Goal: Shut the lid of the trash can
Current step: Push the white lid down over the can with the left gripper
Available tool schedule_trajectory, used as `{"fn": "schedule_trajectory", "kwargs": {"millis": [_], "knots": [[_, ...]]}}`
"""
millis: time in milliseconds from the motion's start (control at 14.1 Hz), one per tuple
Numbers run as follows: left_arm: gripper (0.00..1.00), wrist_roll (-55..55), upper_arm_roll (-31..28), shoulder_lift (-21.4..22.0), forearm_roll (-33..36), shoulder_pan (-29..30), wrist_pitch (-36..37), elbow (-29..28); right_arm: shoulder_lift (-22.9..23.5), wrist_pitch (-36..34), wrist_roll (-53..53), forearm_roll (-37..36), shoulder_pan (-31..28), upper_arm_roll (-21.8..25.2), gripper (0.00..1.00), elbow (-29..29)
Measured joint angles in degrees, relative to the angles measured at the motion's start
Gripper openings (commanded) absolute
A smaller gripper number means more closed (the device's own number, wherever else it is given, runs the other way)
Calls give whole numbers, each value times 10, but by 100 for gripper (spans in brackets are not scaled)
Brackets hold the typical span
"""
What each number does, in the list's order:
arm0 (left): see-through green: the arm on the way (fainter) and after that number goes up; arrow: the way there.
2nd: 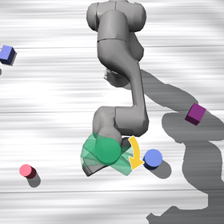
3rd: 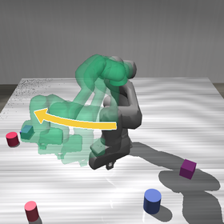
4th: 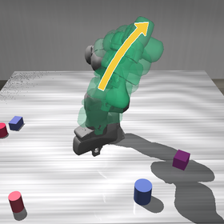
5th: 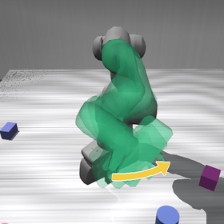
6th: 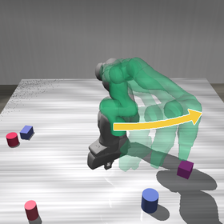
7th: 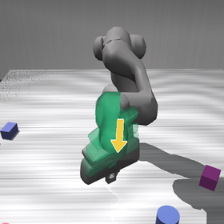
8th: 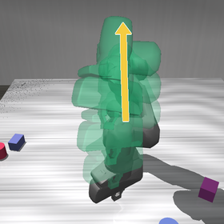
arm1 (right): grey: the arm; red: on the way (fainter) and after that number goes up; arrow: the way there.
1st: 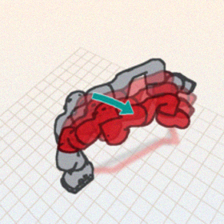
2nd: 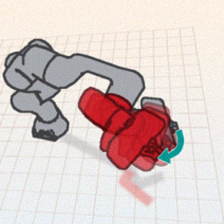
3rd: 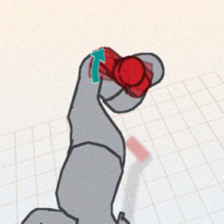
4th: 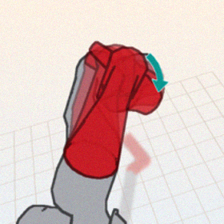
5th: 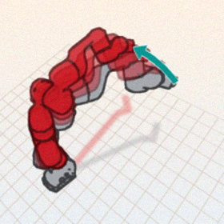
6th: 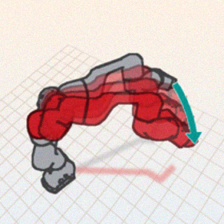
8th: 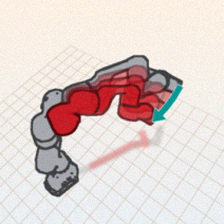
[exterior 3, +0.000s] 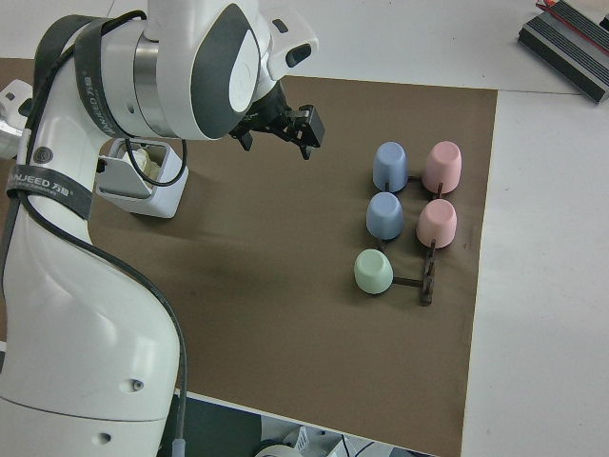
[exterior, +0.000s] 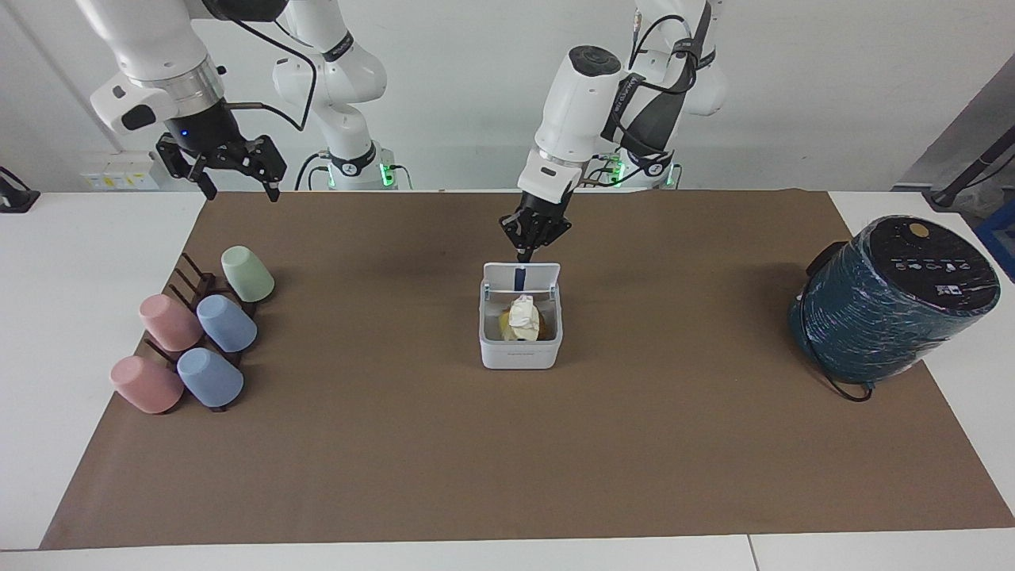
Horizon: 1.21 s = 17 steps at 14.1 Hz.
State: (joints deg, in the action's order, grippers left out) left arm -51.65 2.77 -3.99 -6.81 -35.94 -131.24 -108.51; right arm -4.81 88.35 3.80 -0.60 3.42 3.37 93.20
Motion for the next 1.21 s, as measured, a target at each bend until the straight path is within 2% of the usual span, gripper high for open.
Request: {"fn": "schedule_trajectory", "kwargs": {"millis": [568,1206], "knots": [[2,0,-2,-28,-18,18,-87,4,0,0,0,0,0,0,100,0],[2,0,-3,-57,-24,30,-130,4,0,0,0,0,0,0,100,0]]}}
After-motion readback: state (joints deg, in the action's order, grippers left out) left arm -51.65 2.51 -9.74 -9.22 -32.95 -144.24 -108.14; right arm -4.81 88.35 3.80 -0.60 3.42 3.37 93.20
